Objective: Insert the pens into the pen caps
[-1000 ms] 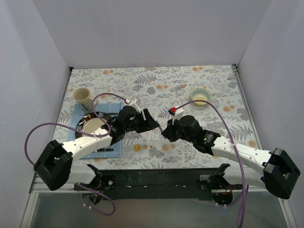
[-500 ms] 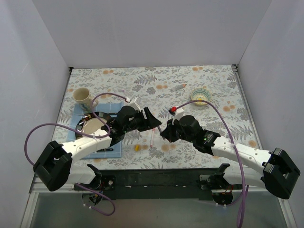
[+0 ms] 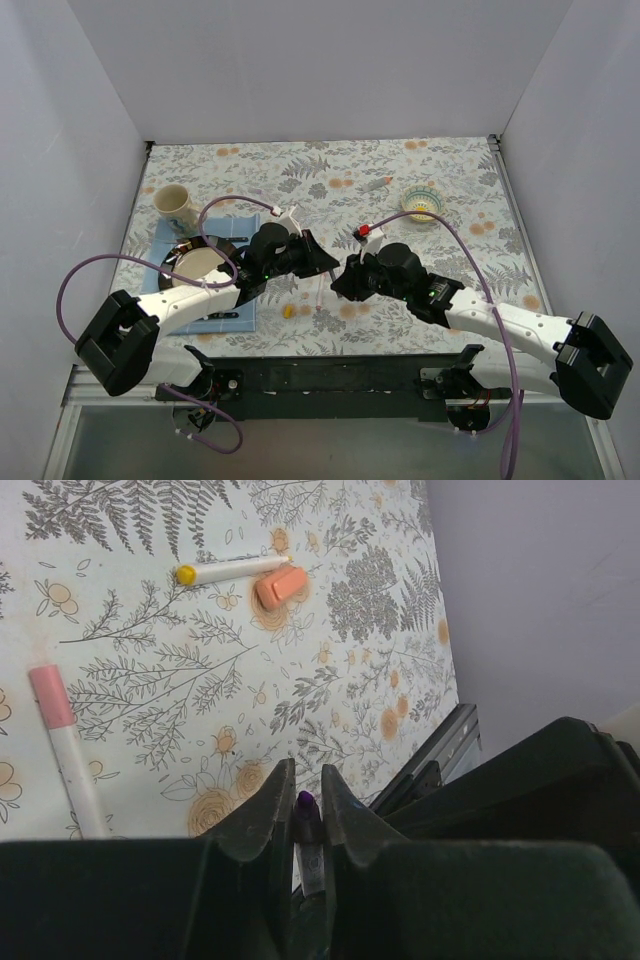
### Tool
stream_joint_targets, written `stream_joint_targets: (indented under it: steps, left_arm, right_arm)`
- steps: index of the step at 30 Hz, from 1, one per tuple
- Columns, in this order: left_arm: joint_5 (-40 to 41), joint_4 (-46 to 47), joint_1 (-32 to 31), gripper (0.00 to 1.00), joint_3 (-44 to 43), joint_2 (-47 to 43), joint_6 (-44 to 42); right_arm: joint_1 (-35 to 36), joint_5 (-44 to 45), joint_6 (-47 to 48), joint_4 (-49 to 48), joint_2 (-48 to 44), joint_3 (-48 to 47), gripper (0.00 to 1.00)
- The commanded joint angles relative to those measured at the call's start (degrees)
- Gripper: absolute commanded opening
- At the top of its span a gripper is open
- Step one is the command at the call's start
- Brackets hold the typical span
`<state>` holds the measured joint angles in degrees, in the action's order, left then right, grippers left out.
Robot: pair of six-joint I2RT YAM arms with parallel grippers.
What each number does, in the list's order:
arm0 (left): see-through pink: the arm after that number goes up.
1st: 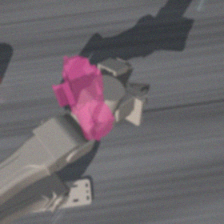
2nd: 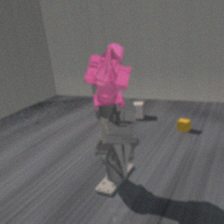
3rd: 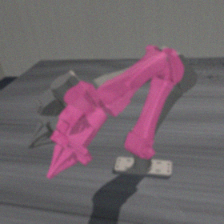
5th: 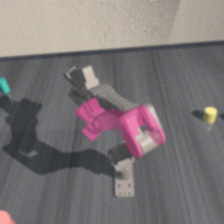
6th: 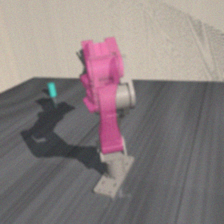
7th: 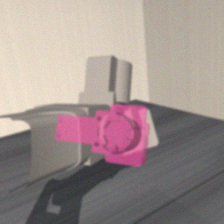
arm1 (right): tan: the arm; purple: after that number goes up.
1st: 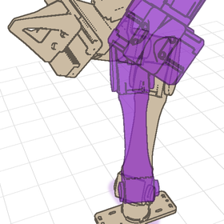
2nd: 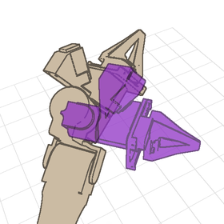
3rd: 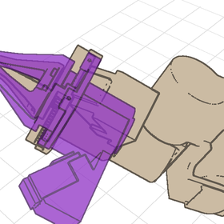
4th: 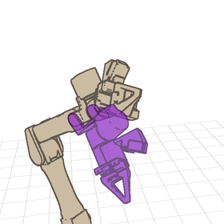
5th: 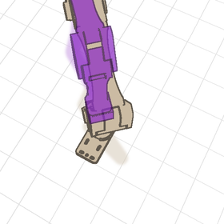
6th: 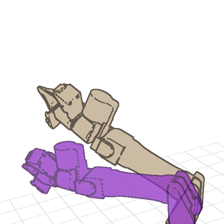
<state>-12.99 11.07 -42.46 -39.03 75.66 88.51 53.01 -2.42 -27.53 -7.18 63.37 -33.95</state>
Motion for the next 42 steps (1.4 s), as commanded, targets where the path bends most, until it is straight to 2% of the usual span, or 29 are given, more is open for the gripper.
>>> stream_joint_targets:
  steps: [1,8,9,11,12,16,18,20,21,22,24,25,28,32,34,37,39,42]
  left_arm:
    - [-3.35,1.24,-0.17,0.0,-1.31,-1.39,0.08]
    - [-2.74,1.41,-0.17,0.0,-1.23,-1.57,0.96]
    - [-2.56,1.24,-0.17,0.0,-1.32,-1.48,0.88]
    - [-2.39,0.88,-0.17,0.0,-2.19,-0.96,0.7]
    - [-2.04,-0.16,-0.17,0.0,-2.72,-0.69,0.44]
    - [2.26,-5.61,-0.17,0.62,-5.88,0.28,-2.02]
    - [5.68,-8.94,-0.17,0.71,-7.81,-0.33,-2.03]
    - [14.19,-11.67,-0.08,0.74,-9.83,-0.68,-1.07]
    - [17.27,-16.12,0.01,0.74,-12.8,-0.6,-0.36]
    - [24.09,-18.69,0.09,0.76,-14.57,-0.25,-0.01]
    - [32.02,-25.87,0.71,0.83,-18.43,0.97,0.78]
    - [38.77,-27.66,1.06,0.84,-21.24,1.5,1.66]
    - [44.8,-31.8,4.83,0.8,-26.25,4.57,6.4]
    - [44.02,-37.34,14.83,0.74,-33.03,11.34,12.37]
    - [44.89,-41.82,17.31,0.68,-36.46,17.03,17.91]
    - [48.67,-47.97,19.6,0.68,-45.85,23.99,21.69]
    - [50.43,-53.94,20.65,0.68,-54.9,31.81,23.11]
    - [49.3,-60.54,22.68,0.66,-66.57,41.83,24.78]
  right_arm:
    - [0.34,-2.86,-0.77,-3.89,1.05,-0.94,0.3]
    - [0.25,-4.09,-0.86,-4.07,2.02,-1.2,0.33]
    - [0.33,-4.09,-0.86,-3.81,2.19,-1.11,0.29]
    - [0.25,-3.83,-0.95,-3.72,1.93,-0.77,0.02]
    - [0.33,-3.91,-1.03,-4.07,1.67,-0.5,0.01]
    - [0.25,-3.48,-1.56,-4.16,0.09,-0.06,0.01]
    - [0.33,-2.34,-1.74,-3.2,-0.7,-0.32,0.01]
    - [0.25,-0.5,-1.74,-2.75,-1.23,-0.41,0.01]
    - [0.33,0.04,-1.83,-2.66,-1.84,-0.15,0.01]
    - [0.34,0.3,-1.83,-2.14,-2.11,-0.06,0.01]
    - [0.25,0.83,-1.83,-1.7,-2.99,0.2,0.01]
    - [0.33,0.92,-1.74,-1.35,-3.34,0.38,0.01]
    - [0.34,1.45,-1.83,-0.82,-5.45,1.17,0.01]
    - [0.34,2.15,-1.65,0.93,-8.17,1.35,0.01]
    - [0.34,2.15,-1.39,1.99,-9.49,1.26,0.01]
    - [0.34,3.8,-0.77,3.13,-10.9,1.26,0.01]
    - [0.25,4.61,-0.6,3.84,-11.51,1.35,0.01]
    - [0.34,5.31,-0.07,4.45,-12.04,1.26,0.01]
